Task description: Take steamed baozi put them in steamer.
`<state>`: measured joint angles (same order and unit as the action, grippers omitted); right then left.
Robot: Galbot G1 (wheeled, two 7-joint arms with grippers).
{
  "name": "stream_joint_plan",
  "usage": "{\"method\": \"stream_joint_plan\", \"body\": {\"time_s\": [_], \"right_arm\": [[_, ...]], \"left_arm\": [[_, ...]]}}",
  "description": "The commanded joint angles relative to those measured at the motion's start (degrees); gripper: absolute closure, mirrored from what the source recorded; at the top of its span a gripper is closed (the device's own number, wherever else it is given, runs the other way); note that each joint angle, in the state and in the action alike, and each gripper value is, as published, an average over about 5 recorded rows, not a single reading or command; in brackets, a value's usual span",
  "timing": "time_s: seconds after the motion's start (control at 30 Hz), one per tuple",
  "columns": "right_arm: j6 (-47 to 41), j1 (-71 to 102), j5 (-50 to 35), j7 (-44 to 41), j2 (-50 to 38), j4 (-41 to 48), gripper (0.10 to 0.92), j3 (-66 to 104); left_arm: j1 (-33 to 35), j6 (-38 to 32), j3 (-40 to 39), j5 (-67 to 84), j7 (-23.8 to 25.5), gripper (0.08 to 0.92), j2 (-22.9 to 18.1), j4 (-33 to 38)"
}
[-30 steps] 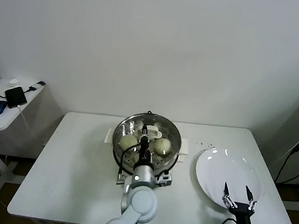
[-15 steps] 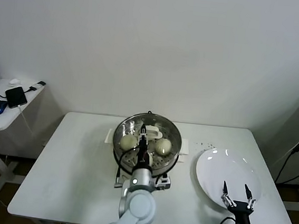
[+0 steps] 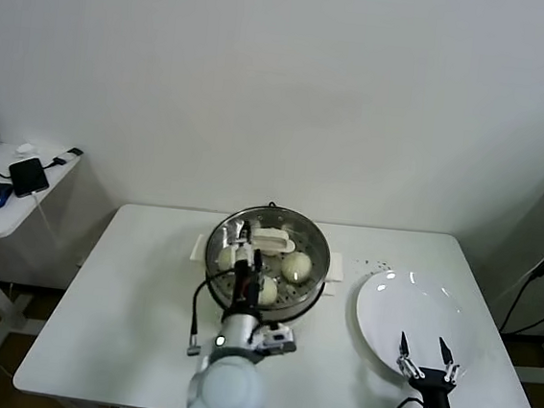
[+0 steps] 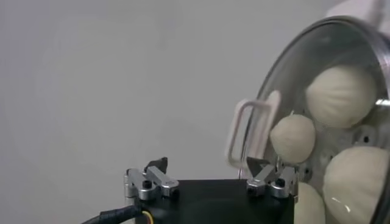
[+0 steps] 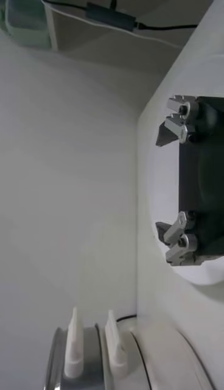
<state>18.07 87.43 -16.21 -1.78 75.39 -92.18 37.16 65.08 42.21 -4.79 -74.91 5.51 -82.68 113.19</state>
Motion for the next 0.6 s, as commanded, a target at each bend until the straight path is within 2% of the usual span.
{"method": "stream_joint_plan", "body": {"time_s": [0.03,0.17,0.37,0.6], "right_arm": [[1.4,0.7,-0.4,-0.2,0.3,-1.4,0.203,-0.1],[1.6,0.6,0.3,-0.2,0.7,-1.7,0.203,-0.1],[2.0,0.1,0.4,0.2,0.5,-1.1,0.203,-0.3],[1.4,-0.2,0.5,0.5,0.3,-1.0,0.203,-0.7]], "left_arm": [[5.0,-21.7,9.9,34.1,-10.1,0.185,2.4,10.1],[8.0,-26.5,22.2,55.6,-13.1,0.178,3.1,13.8],[13.5,-35.1,37.2,80.1,-11.3,0.177,5.7,11.8],[18.0,-41.0,41.2,95.1,-11.5,0.177,10.2,1.2]]}}
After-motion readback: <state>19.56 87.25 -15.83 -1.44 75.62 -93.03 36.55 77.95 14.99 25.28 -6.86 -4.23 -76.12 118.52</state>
